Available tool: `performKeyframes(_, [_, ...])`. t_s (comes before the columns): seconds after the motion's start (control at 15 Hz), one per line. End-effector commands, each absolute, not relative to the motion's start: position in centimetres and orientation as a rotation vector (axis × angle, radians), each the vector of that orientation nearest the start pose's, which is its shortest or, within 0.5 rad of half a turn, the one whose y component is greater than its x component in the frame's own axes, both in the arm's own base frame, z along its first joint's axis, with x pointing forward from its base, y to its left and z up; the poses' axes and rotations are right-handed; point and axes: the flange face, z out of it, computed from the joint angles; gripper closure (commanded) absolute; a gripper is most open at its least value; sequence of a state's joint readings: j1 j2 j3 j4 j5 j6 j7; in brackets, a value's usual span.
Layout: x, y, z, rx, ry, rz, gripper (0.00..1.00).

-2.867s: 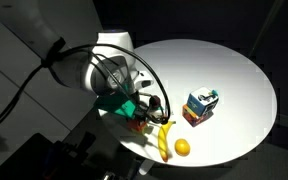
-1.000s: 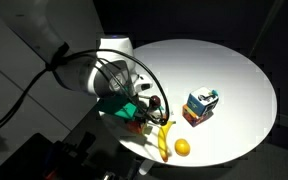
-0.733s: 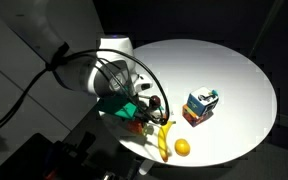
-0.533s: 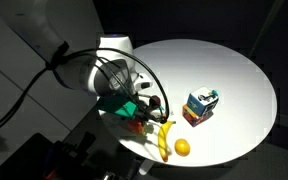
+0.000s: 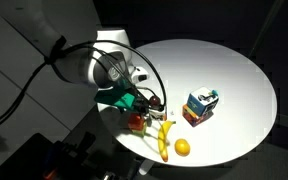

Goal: Put the orange block on the table

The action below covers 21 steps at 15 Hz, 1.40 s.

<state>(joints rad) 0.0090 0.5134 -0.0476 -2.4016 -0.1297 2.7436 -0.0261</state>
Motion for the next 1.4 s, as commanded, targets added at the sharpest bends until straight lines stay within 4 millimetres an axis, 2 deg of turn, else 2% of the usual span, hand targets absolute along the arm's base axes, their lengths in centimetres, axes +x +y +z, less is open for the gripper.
performKeyframes(0.0, [47.0,-0.6,10.6,-3.18,-0.221,0.283,0.0])
performKeyframes(0.67, [48.2,1.4,12.7,-3.176,-0.25,0.246,0.0])
performKeyframes(1.33, [49.3,2.7,16.7,-3.203,-0.155,0.171,0.0])
